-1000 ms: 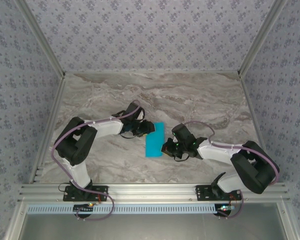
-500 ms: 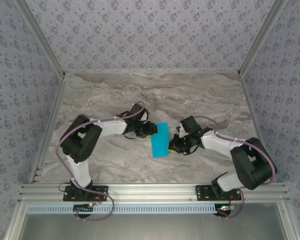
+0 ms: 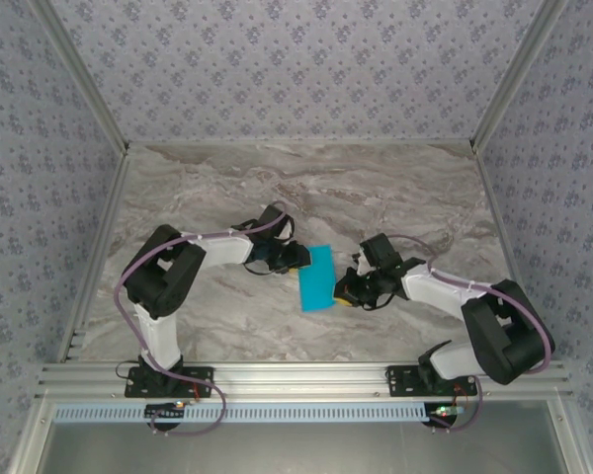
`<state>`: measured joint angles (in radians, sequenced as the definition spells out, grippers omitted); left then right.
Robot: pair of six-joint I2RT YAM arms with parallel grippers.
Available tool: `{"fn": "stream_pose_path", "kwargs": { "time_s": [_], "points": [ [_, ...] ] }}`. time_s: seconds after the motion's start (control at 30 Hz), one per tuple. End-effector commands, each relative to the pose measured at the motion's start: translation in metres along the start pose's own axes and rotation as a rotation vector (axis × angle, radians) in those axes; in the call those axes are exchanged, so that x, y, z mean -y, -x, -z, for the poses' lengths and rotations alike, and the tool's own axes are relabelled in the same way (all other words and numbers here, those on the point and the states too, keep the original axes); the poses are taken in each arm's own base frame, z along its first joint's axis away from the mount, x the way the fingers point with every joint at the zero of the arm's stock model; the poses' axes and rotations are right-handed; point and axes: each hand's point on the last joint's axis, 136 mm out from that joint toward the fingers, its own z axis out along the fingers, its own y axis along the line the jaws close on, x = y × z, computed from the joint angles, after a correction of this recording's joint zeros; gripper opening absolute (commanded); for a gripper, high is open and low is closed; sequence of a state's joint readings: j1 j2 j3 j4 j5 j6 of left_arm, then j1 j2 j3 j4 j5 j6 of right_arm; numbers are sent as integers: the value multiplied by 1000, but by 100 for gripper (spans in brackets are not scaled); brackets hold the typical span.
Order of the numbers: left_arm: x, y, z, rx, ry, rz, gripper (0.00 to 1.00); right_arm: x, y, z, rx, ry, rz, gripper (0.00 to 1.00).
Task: Fold a paper plane with a square sheet of paper (pick it up from the middle)
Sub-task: Third fold the triangle at the center of the table.
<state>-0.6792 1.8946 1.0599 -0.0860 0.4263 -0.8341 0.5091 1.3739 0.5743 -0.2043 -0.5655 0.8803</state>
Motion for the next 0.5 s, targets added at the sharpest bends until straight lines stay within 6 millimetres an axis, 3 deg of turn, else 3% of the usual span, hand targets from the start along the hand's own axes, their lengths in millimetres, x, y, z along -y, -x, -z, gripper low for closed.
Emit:
{"fn": "stream_pose_path", "kwargs": {
  "time_s": [0.0,0.23,0.47],
  "points": [
    [-7,-4,-8,-21,42,-15,31,-6,1,1,17,22,-8,8],
    [-8,-6,-8,-23,50,-15,31,-32,20,-10,60,61,39,8],
    [14,4,7,12,9,-58,31,-46,35,-30,91,61,65,8]
  ]
}}
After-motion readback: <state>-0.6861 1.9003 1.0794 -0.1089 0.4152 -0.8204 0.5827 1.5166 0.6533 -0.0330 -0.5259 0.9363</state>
